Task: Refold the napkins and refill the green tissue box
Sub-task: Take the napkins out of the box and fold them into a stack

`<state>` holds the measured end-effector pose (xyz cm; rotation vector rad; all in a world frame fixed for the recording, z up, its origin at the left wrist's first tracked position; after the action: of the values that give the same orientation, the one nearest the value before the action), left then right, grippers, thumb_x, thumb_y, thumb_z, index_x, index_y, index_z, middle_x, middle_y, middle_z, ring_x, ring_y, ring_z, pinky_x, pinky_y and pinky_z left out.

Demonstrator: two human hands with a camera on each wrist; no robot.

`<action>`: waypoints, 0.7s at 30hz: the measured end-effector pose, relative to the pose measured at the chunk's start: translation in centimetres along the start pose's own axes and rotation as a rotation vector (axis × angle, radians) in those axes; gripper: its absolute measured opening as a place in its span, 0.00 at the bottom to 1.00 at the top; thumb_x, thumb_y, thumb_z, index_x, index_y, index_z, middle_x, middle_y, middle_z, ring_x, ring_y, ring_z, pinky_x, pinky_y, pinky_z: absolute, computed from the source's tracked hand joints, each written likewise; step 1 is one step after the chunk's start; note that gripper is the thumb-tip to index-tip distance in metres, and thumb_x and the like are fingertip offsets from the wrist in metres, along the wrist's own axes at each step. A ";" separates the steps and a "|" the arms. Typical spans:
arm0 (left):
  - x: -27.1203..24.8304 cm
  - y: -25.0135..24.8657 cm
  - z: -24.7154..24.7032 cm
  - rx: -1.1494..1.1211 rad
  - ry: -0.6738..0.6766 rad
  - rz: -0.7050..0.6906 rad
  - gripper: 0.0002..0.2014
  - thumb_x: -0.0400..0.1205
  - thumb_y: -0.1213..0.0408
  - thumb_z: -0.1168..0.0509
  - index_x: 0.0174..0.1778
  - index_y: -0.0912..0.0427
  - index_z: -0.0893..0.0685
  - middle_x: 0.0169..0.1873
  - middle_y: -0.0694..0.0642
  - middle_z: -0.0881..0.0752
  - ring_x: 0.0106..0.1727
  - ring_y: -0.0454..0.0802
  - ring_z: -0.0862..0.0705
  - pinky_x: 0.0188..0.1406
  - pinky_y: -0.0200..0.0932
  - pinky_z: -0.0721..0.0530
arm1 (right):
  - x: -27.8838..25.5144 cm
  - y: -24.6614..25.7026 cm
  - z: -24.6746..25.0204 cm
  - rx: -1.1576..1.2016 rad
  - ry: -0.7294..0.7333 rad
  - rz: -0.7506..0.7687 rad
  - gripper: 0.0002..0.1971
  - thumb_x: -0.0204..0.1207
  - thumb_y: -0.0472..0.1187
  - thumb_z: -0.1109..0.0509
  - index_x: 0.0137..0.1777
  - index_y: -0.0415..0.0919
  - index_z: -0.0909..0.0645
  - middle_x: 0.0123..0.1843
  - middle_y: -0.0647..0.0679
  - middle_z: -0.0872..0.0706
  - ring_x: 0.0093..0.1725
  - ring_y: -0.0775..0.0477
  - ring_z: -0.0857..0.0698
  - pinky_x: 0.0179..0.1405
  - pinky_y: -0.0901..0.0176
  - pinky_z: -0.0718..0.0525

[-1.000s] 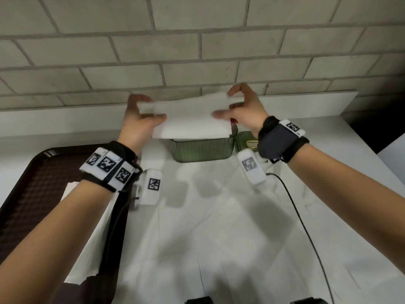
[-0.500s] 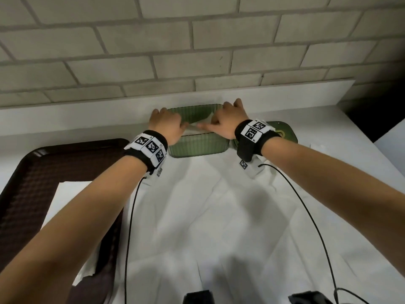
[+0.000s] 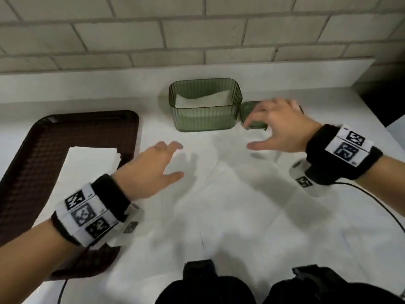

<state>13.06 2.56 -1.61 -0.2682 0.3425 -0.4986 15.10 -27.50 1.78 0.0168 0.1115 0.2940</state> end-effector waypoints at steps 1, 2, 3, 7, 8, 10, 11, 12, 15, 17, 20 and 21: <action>-1.9 -0.2 -1.4 0.002 0.102 0.017 0.36 0.77 0.36 0.40 0.78 0.49 0.36 0.65 0.56 0.26 0.65 0.56 0.23 0.68 0.52 0.25 | -1.8 -0.2 -0.8 0.014 0.074 -0.025 0.28 0.64 0.70 0.28 0.65 0.64 0.23 0.71 0.50 0.26 0.71 0.41 0.33 0.70 0.43 0.40; -3.7 -0.7 -2.7 0.036 0.203 0.026 0.40 0.74 0.31 0.44 0.80 0.47 0.40 0.71 0.56 0.30 0.71 0.56 0.26 0.72 0.50 0.29 | -3.7 -0.3 -1.7 0.019 0.151 -0.042 0.30 0.64 0.70 0.28 0.66 0.66 0.25 0.74 0.50 0.29 0.73 0.41 0.35 0.72 0.43 0.40; -5.2 -1.0 -4.1 0.090 0.284 0.034 0.45 0.72 0.26 0.48 0.82 0.45 0.44 0.76 0.56 0.36 0.75 0.56 0.30 0.75 0.49 0.31 | -5.4 -0.4 -2.7 0.028 0.231 -0.054 0.32 0.64 0.71 0.28 0.69 0.68 0.28 0.77 0.51 0.33 0.75 0.42 0.37 0.74 0.43 0.40; -8.7 -2.6 -7.2 0.286 0.420 0.148 0.53 0.68 0.24 0.56 0.86 0.50 0.59 0.83 0.67 0.55 0.75 0.69 0.30 0.76 0.54 0.31 | -11.2 0.0 -6.7 0.151 0.467 -0.094 0.38 0.64 0.74 0.30 0.74 0.80 0.41 0.85 0.56 0.50 0.83 0.44 0.50 0.81 0.41 0.43; -8.7 -2.9 -7.6 0.338 0.367 0.139 0.55 0.68 0.25 0.51 0.86 0.55 0.55 0.83 0.73 0.54 0.71 0.72 0.24 0.73 0.58 0.28 | -12.0 0.2 -7.6 0.175 0.487 -0.097 0.39 0.63 0.75 0.30 0.74 0.82 0.44 0.85 0.57 0.53 0.84 0.43 0.52 0.81 0.40 0.44; -8.1 -3.6 -7.6 0.488 0.314 0.089 0.59 0.64 0.27 0.33 0.83 0.66 0.39 0.75 0.85 0.40 0.48 0.76 0.13 0.57 0.67 0.18 | -12.9 0.4 -9.1 0.219 0.488 -0.108 0.41 0.63 0.74 0.30 0.73 0.84 0.48 0.86 0.58 0.56 0.84 0.43 0.53 0.81 0.36 0.43; -7.6 -3.8 -7.9 0.554 0.282 0.065 0.59 0.65 0.29 0.30 0.82 0.69 0.40 0.74 0.87 0.39 0.45 0.76 0.12 0.56 0.69 0.17 | -13.0 0.5 -9.7 0.230 0.470 -0.110 0.41 0.63 0.74 0.29 0.73 0.85 0.50 0.86 0.59 0.56 0.84 0.42 0.54 0.80 0.34 0.43; -7.4 -4.0 -8.2 0.568 0.308 0.076 0.58 0.71 0.33 0.32 0.84 0.70 0.49 0.76 0.86 0.46 0.53 0.77 0.14 0.64 0.71 0.22 | -13.0 0.5 -10.0 0.233 0.445 -0.111 0.42 0.64 0.73 0.30 0.73 0.85 0.51 0.86 0.59 0.56 0.84 0.41 0.54 0.79 0.33 0.42; -6.1 -4.0 -9.3 0.455 0.339 0.128 0.53 0.80 0.41 0.37 0.84 0.63 0.66 0.82 0.74 0.64 0.74 0.79 0.30 0.80 0.67 0.43 | -12.3 0.5 -10.3 0.249 0.399 -0.134 0.42 0.64 0.74 0.30 0.75 0.84 0.50 0.86 0.57 0.55 0.84 0.38 0.53 0.79 0.33 0.43; -4.8 -4.2 -9.1 0.387 0.323 0.123 0.51 0.80 0.44 0.34 0.85 0.60 0.63 0.83 0.70 0.65 0.76 0.82 0.37 0.80 0.65 0.43 | -11.4 0.6 -10.2 0.239 0.381 -0.145 0.42 0.64 0.74 0.30 0.75 0.83 0.49 0.86 0.56 0.54 0.84 0.37 0.51 0.78 0.32 0.42; -2.8 -4.4 -8.3 0.218 0.345 0.151 0.50 0.79 0.51 0.29 0.86 0.57 0.57 0.84 0.65 0.65 0.79 0.82 0.48 0.80 0.64 0.42 | -10.0 0.7 -9.9 0.212 0.346 -0.172 0.42 0.65 0.73 0.30 0.76 0.81 0.48 0.86 0.53 0.51 0.82 0.36 0.48 0.77 0.32 0.40; -2.2 -4.3 -8.2 0.174 0.334 0.157 0.50 0.78 0.52 0.28 0.86 0.57 0.56 0.84 0.64 0.65 0.80 0.82 0.51 0.81 0.64 0.43 | -9.7 0.8 -9.8 0.210 0.337 -0.179 0.41 0.66 0.72 0.30 0.77 0.80 0.48 0.86 0.52 0.50 0.82 0.35 0.47 0.77 0.33 0.40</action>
<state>6.32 -1.30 -7.04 0.0135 0.6366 -0.4148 4.59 -29.57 -6.89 0.1649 0.4754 0.1025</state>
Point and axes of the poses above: each hand's wrist, its own x-axis towards the middle knuckle, its own z-axis out of the back of the hand, y = z × x, the point moved 2 cm from there along x, towards the middle knuckle
